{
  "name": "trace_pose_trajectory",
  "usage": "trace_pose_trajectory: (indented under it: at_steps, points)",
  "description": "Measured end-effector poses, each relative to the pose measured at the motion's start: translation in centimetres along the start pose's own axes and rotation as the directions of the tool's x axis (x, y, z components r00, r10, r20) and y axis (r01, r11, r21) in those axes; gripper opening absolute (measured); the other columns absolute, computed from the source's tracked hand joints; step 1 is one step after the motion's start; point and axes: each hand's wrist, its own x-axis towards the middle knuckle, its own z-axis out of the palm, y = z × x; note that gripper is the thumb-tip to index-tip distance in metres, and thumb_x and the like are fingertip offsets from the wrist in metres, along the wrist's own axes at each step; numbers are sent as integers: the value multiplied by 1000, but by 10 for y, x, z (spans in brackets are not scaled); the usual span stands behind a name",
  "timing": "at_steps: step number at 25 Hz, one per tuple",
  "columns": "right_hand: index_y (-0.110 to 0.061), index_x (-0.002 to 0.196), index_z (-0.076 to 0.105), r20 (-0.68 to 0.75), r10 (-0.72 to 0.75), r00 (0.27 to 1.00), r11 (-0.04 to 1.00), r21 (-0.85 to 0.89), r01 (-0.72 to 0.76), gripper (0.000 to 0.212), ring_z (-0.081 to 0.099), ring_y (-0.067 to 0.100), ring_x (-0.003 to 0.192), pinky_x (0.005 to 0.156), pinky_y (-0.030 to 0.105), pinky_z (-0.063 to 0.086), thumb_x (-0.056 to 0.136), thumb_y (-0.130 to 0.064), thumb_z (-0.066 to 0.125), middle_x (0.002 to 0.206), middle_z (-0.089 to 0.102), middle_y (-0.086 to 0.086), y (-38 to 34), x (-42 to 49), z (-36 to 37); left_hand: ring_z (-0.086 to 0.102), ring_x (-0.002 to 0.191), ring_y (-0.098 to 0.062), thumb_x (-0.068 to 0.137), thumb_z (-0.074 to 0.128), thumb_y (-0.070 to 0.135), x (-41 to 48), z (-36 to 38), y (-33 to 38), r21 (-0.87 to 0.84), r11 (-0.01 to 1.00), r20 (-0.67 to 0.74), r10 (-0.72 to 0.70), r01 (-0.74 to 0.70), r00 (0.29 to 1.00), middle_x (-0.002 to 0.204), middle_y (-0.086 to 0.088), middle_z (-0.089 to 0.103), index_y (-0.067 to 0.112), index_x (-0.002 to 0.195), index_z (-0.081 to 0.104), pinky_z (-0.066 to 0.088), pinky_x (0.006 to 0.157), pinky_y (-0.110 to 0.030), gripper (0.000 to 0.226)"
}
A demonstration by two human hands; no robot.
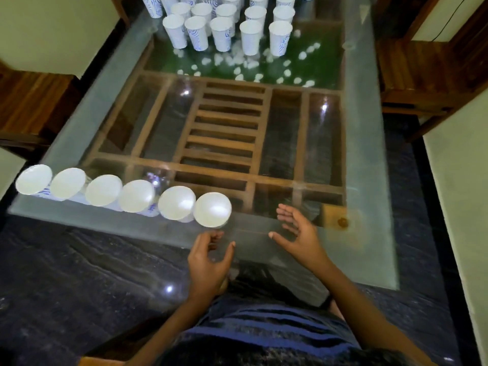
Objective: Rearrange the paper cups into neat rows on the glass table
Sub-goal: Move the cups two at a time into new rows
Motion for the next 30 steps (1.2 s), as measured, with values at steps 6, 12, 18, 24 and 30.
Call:
trace_pose_trajectory:
  at_steps: [6,12,18,24,30]
  points:
    - [-12,122,50,120,-58,991,998,0,58,54,55,8,104,86,5,41,74,-3,73,120,56,0,40,-4,-152,61,88,-5,72,76,9,-41,175,100,-116,991,44,-60,65,997,99,8,64,19,106,60,47,81,-17,39]
    - [-18,116,54,264,-104,959,993,-25,115,49,58,10,104,86,11,45,73,-11,77,113,60,-5,47,32,-241,60,91,3,73,75,14,-33,251,139,-292,938,-157,-242,189,958,107,5,64,25,110,57,46,80,-9,43]
    - [-20,117,53,366,-157,918,985,-11,173,50,57,5,103,83,9,46,73,-12,76,115,58,-7,33,148,-276,60,97,-4,74,74,23,32,293,144,-299,928,-361,-324,221,874,107,4,64,23,114,58,47,85,-16,43]
    - [-19,117,53,459,-165,873,983,2,185,49,58,9,103,82,15,47,74,-12,76,113,58,-4,-4,288,-295,58,101,-5,77,73,19,144,347,177,-347,907,-421,-377,238,825,111,3,61,18,119,55,44,88,-17,46]
    - [-18,117,53,504,-192,842,978,27,207,50,58,10,103,79,14,49,74,-10,76,113,59,-3,-40,414,-309,56,106,-10,75,75,20,276,377,212,-264,936,-457,-335,234,824,114,2,60,13,120,55,46,93,-27,50]
